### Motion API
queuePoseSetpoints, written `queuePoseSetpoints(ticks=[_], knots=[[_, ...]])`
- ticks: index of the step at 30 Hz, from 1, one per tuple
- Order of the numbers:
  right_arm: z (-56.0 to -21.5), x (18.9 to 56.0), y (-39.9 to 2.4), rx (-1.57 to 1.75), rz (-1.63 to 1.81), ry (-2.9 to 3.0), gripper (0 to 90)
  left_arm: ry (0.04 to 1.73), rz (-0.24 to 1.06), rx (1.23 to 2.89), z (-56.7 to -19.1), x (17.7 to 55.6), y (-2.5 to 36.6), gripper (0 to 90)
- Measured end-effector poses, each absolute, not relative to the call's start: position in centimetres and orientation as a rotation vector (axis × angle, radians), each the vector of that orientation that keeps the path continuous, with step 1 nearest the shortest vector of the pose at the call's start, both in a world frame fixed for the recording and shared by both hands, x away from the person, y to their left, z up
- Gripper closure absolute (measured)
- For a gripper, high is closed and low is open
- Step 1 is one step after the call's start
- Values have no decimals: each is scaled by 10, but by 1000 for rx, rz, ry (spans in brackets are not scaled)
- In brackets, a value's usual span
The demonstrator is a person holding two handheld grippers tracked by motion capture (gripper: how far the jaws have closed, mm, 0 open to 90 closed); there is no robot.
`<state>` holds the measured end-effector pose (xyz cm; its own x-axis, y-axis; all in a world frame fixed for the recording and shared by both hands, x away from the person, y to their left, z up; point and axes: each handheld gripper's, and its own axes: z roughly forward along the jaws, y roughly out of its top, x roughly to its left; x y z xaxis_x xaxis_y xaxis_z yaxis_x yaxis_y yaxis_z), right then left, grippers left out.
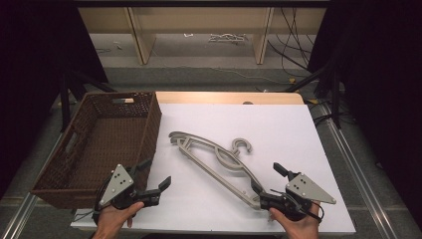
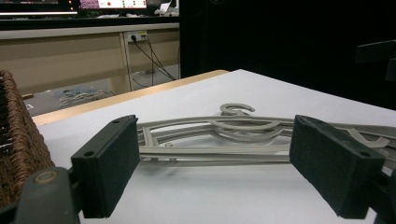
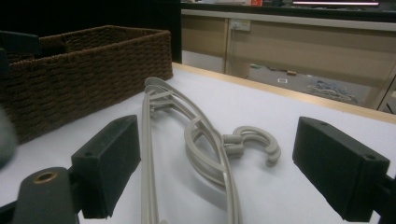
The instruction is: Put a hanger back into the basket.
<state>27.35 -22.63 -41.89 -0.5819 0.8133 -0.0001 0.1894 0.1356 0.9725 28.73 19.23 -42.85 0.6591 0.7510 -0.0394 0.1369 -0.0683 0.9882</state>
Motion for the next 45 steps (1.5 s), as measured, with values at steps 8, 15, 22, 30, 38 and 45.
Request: queuePoseSetpoints(ticks=[8,15,22,30,38,45], knots=[[-420,275,-227,976,1442,1866,161,739,600,1588,-429,288,192,156],[-422,277,-227,993,1371,1947,171,739,593,1603,-429,286,190,157],[-424,280,-227,989,1368,1941,179,752,582,1591,-429,285,189,157],[-424,285,-227,978,1333,2000,185,733,596,1616,-429,286,189,157],[-412,303,-224,925,1216,2129,221,732,593,1620,-430,286,188,157],[-413,321,-225,965,1142,2227,252,735,592,1624,-430,286,187,157]])
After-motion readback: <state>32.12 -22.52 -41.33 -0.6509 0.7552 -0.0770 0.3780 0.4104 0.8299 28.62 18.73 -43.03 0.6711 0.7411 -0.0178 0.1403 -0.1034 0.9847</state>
